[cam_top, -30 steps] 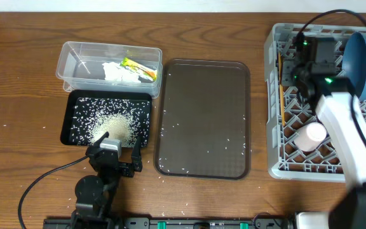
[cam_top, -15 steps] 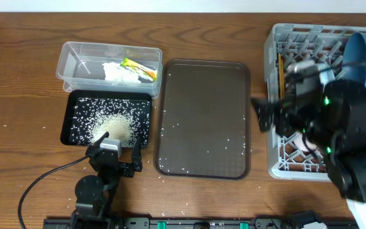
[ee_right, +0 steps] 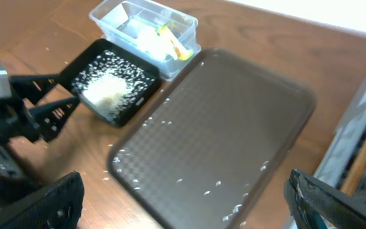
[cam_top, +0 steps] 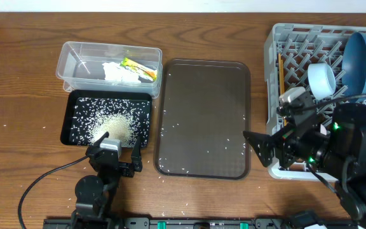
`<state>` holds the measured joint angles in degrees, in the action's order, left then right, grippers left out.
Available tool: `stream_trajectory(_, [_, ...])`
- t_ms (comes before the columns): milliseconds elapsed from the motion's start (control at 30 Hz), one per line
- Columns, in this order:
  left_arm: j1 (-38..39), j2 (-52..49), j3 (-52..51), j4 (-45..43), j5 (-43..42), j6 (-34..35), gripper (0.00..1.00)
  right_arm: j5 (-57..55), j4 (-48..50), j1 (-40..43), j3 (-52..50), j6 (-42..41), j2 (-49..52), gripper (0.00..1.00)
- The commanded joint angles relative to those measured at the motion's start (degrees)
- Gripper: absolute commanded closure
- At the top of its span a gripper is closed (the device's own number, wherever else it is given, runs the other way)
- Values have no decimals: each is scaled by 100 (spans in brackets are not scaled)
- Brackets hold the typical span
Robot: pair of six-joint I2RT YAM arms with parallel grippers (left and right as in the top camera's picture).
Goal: Sort waste into correct bins and load items into the dishwasher rack
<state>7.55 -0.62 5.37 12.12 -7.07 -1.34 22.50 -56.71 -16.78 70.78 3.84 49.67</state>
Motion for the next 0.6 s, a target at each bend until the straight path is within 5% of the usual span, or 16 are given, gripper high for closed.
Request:
stream_trajectory(0, [-13, 39, -144, 39, 68, -15, 10, -195, 306, -28, -57, 1027, -275, 1])
stream_trajectory(567, [-13, 42, -144, 39, 68, -15, 10, 11, 2363, 1189, -4037, 612, -3512, 1])
